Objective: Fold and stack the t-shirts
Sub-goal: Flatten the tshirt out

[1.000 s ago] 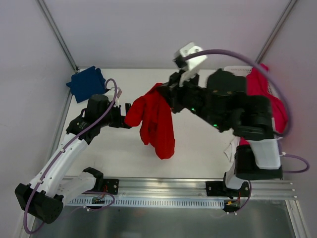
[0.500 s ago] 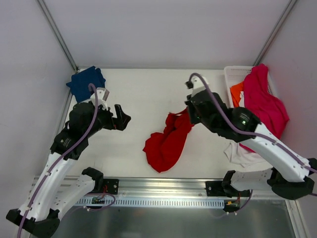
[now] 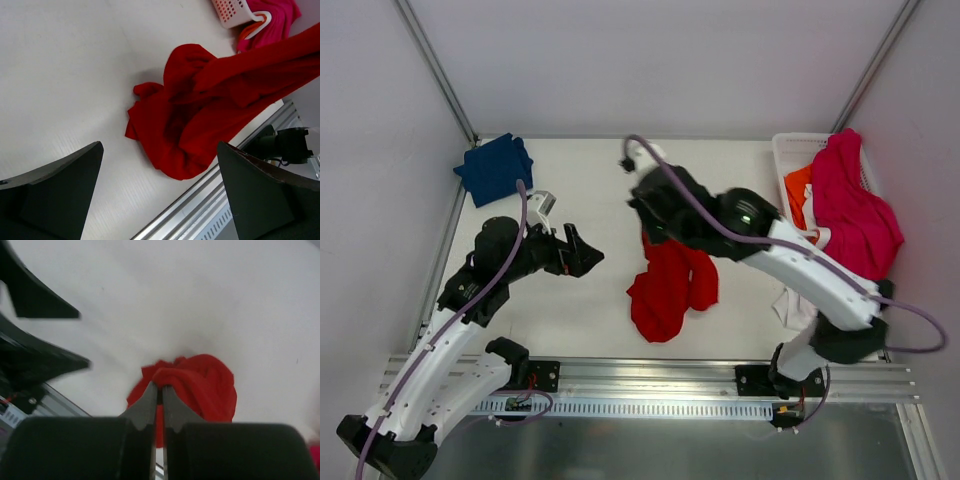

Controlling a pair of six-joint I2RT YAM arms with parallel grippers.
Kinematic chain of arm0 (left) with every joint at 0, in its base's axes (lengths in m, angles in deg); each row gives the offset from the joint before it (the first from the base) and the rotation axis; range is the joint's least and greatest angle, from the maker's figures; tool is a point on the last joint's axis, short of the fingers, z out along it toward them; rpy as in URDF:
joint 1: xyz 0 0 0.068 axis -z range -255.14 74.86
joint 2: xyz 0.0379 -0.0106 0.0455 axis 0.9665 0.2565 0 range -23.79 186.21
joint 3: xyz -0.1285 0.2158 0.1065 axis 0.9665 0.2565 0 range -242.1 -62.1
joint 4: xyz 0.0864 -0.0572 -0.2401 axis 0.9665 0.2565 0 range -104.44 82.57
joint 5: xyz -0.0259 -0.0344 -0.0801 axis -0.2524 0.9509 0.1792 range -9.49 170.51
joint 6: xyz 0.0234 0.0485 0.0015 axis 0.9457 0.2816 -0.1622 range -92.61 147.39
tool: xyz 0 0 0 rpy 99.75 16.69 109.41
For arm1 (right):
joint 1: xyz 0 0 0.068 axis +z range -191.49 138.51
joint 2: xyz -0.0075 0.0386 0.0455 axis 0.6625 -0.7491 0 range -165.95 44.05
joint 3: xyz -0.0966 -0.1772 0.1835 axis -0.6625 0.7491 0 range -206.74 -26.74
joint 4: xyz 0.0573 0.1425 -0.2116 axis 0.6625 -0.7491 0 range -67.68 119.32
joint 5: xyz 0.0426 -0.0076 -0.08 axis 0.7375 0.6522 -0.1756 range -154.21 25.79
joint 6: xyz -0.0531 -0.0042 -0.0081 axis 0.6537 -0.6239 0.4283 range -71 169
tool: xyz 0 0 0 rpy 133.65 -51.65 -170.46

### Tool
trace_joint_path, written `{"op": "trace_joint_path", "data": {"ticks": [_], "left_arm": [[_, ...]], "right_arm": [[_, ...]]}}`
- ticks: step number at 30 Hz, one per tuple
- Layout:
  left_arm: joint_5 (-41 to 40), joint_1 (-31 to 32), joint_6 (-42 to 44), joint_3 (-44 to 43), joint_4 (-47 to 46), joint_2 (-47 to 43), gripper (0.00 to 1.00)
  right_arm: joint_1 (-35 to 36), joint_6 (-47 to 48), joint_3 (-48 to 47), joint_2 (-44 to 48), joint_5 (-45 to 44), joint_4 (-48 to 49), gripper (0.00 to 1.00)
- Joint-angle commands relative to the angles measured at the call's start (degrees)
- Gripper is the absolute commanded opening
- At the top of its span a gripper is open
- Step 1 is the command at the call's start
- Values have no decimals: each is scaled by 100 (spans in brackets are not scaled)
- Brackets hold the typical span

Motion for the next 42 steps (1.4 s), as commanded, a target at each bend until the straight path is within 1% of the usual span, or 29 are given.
{"op": "trace_joint_path", "data": {"ticks": [1,2,3,4,5,6,7,8,9,10,11,12,13,14,15,16,17,18,20,21,26,28,31,33,36,37,38,41,42], "left_arm": [[-94,51,-230,-41,-491,-254,99],[-190,43,-186,-172,-447,-376,99],[-295,42,-107,-269,-264,-456,99],[-444,42,129,-365,-141,-657,99],[-637,42,262,-549,-9,-772,99],[-1031,51,428,-594,97,-904,99],[-1244,43,674,-638,246,-1192,99],[-1611,42,781,-656,291,-1334,99],[-1754,51,903,-639,326,-1501,99],[-1842,51,931,-595,318,-1807,99],[-1869,43,940,-473,318,-1949,99],[-2044,51,931,-376,309,-2081,99],[-2150,51,922,-271,213,-2265,99],[-2186,51,914,-35,151,-2328,99],[-2212,51,879,55,116,-2364,99],[-2204,43,870,151,116,-2355,99],[-2169,34,887,170,116,-2338,99],[-2116,34,887,179,116,-2320,99],[-2028,25,948,196,124,-2302,99],[-2037,7,966,205,116,-2311,99],[-1923,-72,984,284,116,-2294,99],[-1818,-98,975,293,116,-2241,99],[-1729,-124,1001,302,124,-2215,99],[-1685,-133,1001,302,124,-2223,99],[-1510,-186,1001,302,116,-2197,99],[-1448,-195,984,302,116,-2197,99],[-1378,-195,984,293,116,-2188,99],[-1360,-204,984,302,116,-2197,99],[-1360,-212,993,302,116,-2188,99]], "right_arm": [[532,763,-2991,-1911,-741,-1199,0],[550,817,-4592,-2325,-787,-1420,0],[559,896,-5070,-2773,-535,-1396,1],[646,1010,-5240,-2760,-246,-1230,0],[716,1255,-4754,-2612,96,-585,0],[830,1440,-4158,-2349,91,-74,0],[1101,1677,-3438,-1581,-74,480,0],[1252,2271,-1865,-1147,-128,1764,0],[1401,2651,-1066,-299,-103,2473,0],[1690,3081,-310,75,-311,3150,0],[1788,3825,342,366,-661,4480,1],[1850,4058,844,526,-1117,4893,0],[1833,4191,736,588,-1896,5045,0],[1816,4306,526,571,-2217,5325,0],[1824,4829,272,580,-2490,5598,1],[1894,5173,252,632,-2667,5966,1],[1938,5925,286,667,-2695,6674,1],[1991,6316,304,659,-2739,7090,0],[2097,6958,112,458,-2678,7611,0],[2175,7422,-106,370,-2590,7674,0],[2483,8208,-214,106,-1588,7885,0],[2615,8542,-389,-35,-1552,8130,1],[2659,8858,-810,-386,-1675,8079,0],[2668,9209,-960,-666,-1763,8367,0],[2668,10218,-1986,-1317,-1913,8921,1],[2685,10405,-2520,-1458,-1913,9079,0],[2712,10563,-2656,-1564,-1774,9220,1],[2791,10635,-2525,-1284,-1474,9721,1],[2800,10609,-2621,-1188,-1465,10088,1]]}}
